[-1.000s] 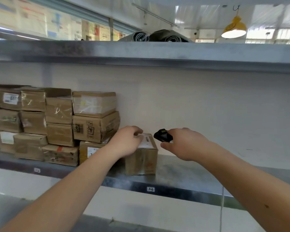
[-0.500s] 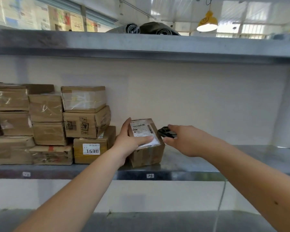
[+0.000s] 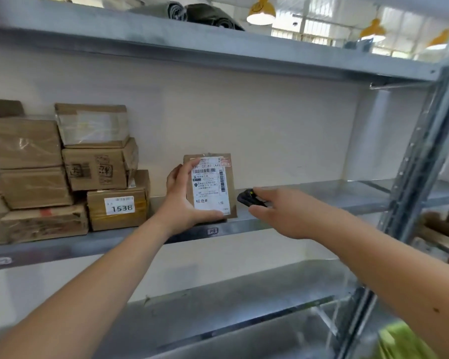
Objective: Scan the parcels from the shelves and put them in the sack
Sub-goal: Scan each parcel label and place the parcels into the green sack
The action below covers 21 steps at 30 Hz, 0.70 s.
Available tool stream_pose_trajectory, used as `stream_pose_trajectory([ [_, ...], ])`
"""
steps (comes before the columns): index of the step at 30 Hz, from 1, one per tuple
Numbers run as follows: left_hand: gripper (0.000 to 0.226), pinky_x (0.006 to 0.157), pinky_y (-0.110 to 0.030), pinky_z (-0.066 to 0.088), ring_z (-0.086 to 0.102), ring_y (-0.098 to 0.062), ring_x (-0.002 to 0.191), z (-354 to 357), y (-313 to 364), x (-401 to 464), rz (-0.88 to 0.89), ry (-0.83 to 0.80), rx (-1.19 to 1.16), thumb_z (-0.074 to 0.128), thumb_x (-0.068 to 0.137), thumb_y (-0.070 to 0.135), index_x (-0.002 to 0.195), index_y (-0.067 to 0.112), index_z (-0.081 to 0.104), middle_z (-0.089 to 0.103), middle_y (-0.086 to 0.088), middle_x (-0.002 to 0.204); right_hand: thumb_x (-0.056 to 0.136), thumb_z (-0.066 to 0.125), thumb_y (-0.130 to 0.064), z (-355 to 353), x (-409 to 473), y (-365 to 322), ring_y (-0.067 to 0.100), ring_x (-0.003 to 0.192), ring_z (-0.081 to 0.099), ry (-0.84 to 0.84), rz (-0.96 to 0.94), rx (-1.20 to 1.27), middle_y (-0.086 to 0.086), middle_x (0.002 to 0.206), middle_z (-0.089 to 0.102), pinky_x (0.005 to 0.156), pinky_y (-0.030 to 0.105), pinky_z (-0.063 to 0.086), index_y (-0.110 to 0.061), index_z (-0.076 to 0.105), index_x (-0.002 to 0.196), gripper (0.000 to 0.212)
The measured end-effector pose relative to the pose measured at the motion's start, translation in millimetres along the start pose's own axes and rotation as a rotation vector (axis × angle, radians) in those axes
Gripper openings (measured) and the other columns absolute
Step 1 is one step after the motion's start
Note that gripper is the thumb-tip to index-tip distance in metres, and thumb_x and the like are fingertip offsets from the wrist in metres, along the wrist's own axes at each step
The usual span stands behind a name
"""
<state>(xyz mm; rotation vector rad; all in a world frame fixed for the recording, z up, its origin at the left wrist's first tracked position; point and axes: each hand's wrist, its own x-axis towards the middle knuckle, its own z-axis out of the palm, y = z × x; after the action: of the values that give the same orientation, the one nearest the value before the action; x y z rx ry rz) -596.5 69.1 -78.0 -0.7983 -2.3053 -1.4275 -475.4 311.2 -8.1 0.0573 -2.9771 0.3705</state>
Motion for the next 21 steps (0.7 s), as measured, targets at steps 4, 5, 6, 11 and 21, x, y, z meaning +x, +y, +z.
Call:
stream_pose_trajectory([
  [4,0.128,0.116,-0.023,0.020,0.018,-0.003,0.144,2.6,-6.2,-11.8,0.106,-0.011,0.033,0.103,0.056,0.038,0.143,0.072,0.015,0.005,0.023,0.158,0.099,0.042,-0.063,7.0,-32.0,-8.2,0.007,0.073,0.061,-0.037,0.029,-0.073,-0.011,0.097,0.068,0.067,0.031,0.053,-0.044,0.051,0.140,0.046],
  [5,0.128,0.113,-0.018,0.018,0.016,0.004,0.140,4.0,-8.5,-13.7,0.136,-0.007,0.039,0.103,0.057,0.036,0.143,0.071,0.015,0.004,0.026,0.156,0.099,0.042,-0.063,8.5,-39.6,-10.8,0.008,0.072,0.061,-0.040,0.037,-0.079,-0.011,0.096,0.068,0.065,0.031,0.052,-0.044,0.050,0.141,0.047],
  [6,0.128,0.110,-0.013,0.018,0.014,0.010,0.137,5.8,-10.8,-15.2,0.164,0.001,0.050,0.103,0.057,0.034,0.144,0.070,0.016,0.003,0.028,0.155,0.099,0.043,-0.064,9.5,-46.6,-13.3,0.008,0.071,0.061,-0.043,0.045,-0.083,-0.011,0.095,0.068,0.063,0.030,0.051,-0.044,0.050,0.141,0.047],
  [11,0.127,0.115,-0.024,0.020,0.011,0.005,0.142,12.2,-14.0,-16.2,0.203,0.031,0.073,0.102,0.056,0.037,0.146,0.067,0.017,-0.003,0.024,0.160,0.098,0.041,-0.064,13.9,-76.3,-25.7,0.011,0.075,0.062,-0.064,0.068,-0.135,-0.011,0.095,0.066,0.067,0.033,0.054,-0.047,0.049,0.137,0.043],
  [21,0.128,0.118,-0.034,0.023,0.012,-0.015,0.150,12.4,-13.9,-13.4,0.233,0.028,0.094,0.102,0.059,0.036,0.146,0.067,0.014,-0.003,0.018,0.164,0.096,0.041,-0.064,26.6,-109.6,-23.0,0.008,0.071,0.058,-0.101,0.100,-0.177,-0.013,0.086,0.059,0.057,0.030,0.043,-0.043,0.048,0.144,0.053],
])
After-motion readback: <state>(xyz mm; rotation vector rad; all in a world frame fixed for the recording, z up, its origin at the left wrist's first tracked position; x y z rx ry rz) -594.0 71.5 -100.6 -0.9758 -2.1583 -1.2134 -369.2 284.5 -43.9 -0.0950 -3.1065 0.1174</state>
